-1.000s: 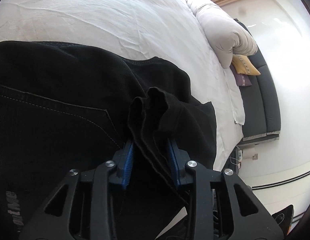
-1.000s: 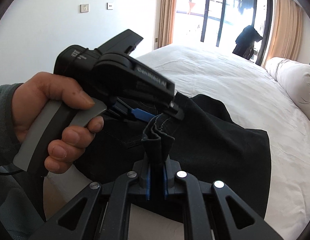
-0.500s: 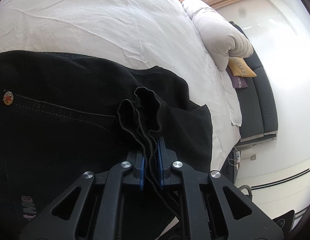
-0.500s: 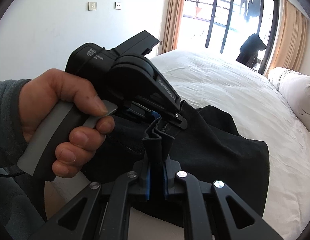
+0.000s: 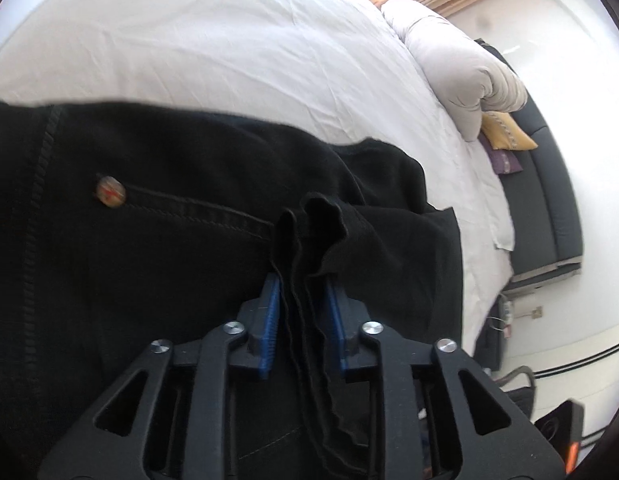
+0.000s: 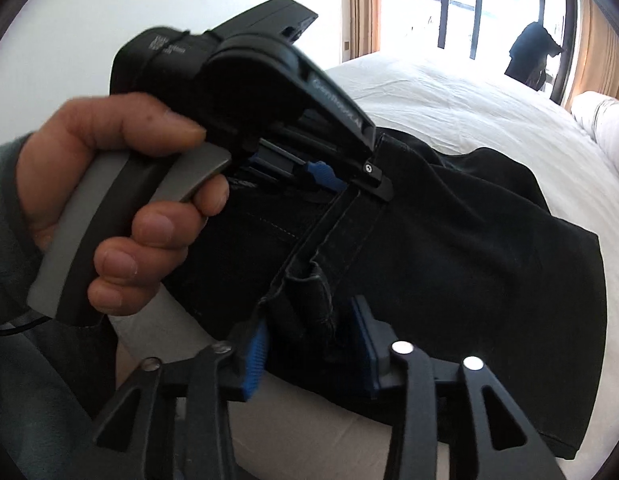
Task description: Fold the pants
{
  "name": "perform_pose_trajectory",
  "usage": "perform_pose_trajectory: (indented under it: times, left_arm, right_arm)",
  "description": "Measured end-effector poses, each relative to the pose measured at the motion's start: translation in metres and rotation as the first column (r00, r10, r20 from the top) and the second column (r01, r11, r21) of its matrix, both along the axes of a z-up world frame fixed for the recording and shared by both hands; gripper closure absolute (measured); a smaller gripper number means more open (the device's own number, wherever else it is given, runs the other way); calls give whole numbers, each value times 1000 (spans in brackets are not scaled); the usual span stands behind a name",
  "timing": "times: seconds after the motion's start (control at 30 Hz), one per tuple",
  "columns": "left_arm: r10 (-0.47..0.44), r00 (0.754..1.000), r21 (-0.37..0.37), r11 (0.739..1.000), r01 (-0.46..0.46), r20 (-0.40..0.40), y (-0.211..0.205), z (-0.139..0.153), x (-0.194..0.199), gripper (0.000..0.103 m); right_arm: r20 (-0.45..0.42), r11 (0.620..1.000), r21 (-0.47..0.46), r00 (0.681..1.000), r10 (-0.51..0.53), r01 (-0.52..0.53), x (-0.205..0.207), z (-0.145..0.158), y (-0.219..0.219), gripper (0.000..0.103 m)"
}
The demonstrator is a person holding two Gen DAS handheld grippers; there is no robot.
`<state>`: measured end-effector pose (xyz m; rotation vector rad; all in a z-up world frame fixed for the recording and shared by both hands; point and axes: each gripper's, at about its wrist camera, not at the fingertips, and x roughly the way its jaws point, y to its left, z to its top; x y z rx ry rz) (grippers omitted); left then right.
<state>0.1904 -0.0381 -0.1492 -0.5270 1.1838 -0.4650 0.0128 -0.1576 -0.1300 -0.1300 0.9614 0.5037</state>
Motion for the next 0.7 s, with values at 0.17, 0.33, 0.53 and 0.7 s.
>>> perform_pose_trajectory:
  times: [0.17, 0.33, 0.53, 0.7]
  left_arm:
    - [14, 1000, 5, 1000, -14, 15, 1, 8, 5, 59]
    - [-5, 998, 54, 999, 2, 57, -16, 17, 0, 46]
    - [-20, 998, 71, 997, 16, 53, -26, 9, 3, 46]
    - [-41, 998, 62, 997, 38, 52, -39, 9, 3, 47]
  right_arm:
    - [-36, 987, 120, 994, -101, 105, 7, 13, -42, 49]
    - [-99, 941, 282, 981, -167, 189, 12, 29, -102, 40]
    - [-138, 918, 362, 983, -118, 162, -6, 34, -134, 36]
    - [-182, 857, 373, 934, -308, 355, 9, 29, -175, 37]
